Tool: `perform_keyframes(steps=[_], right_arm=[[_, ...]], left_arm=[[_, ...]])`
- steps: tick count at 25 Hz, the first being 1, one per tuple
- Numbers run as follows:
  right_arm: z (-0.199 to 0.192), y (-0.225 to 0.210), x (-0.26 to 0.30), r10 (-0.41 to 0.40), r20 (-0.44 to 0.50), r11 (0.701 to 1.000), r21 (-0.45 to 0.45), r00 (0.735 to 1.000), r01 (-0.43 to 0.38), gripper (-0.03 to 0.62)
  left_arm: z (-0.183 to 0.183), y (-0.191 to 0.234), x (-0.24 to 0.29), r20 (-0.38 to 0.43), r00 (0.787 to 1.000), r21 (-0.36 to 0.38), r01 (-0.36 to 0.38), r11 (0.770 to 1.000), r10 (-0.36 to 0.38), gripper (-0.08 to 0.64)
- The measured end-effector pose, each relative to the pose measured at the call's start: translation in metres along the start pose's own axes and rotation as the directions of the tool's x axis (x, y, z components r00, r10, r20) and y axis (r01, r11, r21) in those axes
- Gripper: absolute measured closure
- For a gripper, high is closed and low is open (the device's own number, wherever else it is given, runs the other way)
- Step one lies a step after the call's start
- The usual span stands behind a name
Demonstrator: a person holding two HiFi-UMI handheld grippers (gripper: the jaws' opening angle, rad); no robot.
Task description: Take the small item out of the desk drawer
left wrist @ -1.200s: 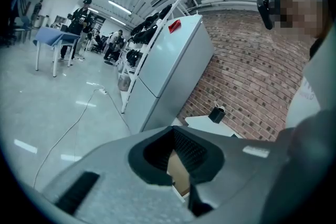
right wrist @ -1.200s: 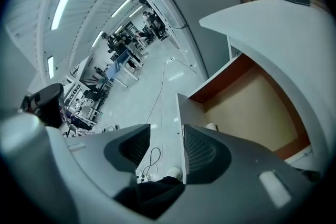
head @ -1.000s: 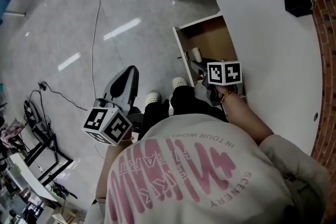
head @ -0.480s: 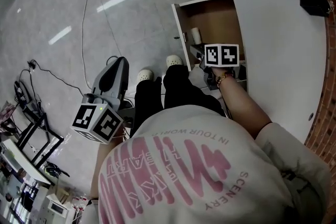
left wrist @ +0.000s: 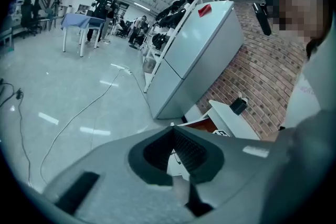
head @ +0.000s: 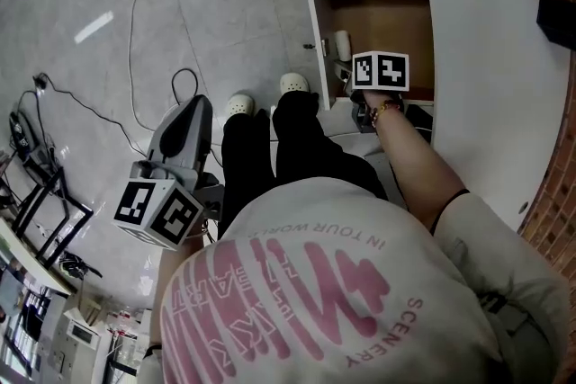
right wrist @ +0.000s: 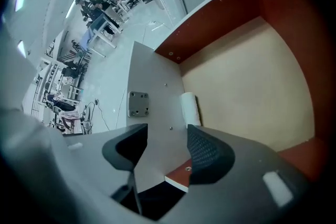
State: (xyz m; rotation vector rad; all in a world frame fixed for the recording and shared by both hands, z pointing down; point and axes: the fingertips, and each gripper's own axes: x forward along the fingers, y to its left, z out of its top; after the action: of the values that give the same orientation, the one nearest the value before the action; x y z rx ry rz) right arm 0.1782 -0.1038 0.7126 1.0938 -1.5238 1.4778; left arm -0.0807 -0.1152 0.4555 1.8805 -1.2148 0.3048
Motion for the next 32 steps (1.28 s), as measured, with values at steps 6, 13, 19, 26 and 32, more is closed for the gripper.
perform_keyframes(steps=[6, 13, 19, 26, 32], right_arm=[[-0.001, -0.014, 0.025, -0.03, -0.044, 0.999, 0.02, 0.999, 0.031, 0.341], [0.001, -0.029, 0.044, -0.075, -0.094, 0.997, -0.001, 0.993, 0.075, 0.347], [0.009, -0.04, 0.058, -0.086, -0.111, 0.995, 0.035, 0.99, 0.09, 0.345], [0.02, -0.045, 0.066, -0.105, -0.109, 0.993, 0.034, 0.988, 0.109, 0.351], [0.02, -0.055, 0.075, -0.109, -0.123, 0.991, 0.068, 0.986, 0.118, 0.36]], left_arm=[[-0.012, 0.01, 0.002, 0.002, 1.0, -0.034, -0.02, 0.999, 0.02, 0.554], [-0.025, 0.019, 0.004, -0.016, 0.999, -0.063, -0.047, 0.997, 0.046, 0.554], [-0.027, 0.021, 0.01, -0.017, 0.999, -0.076, -0.052, 0.996, 0.051, 0.554], [-0.029, 0.026, 0.012, -0.029, 0.998, -0.09, -0.062, 0.994, 0.059, 0.554], [-0.032, 0.028, 0.02, -0.037, 0.997, -0.09, -0.067, 0.994, 0.064, 0.554]])
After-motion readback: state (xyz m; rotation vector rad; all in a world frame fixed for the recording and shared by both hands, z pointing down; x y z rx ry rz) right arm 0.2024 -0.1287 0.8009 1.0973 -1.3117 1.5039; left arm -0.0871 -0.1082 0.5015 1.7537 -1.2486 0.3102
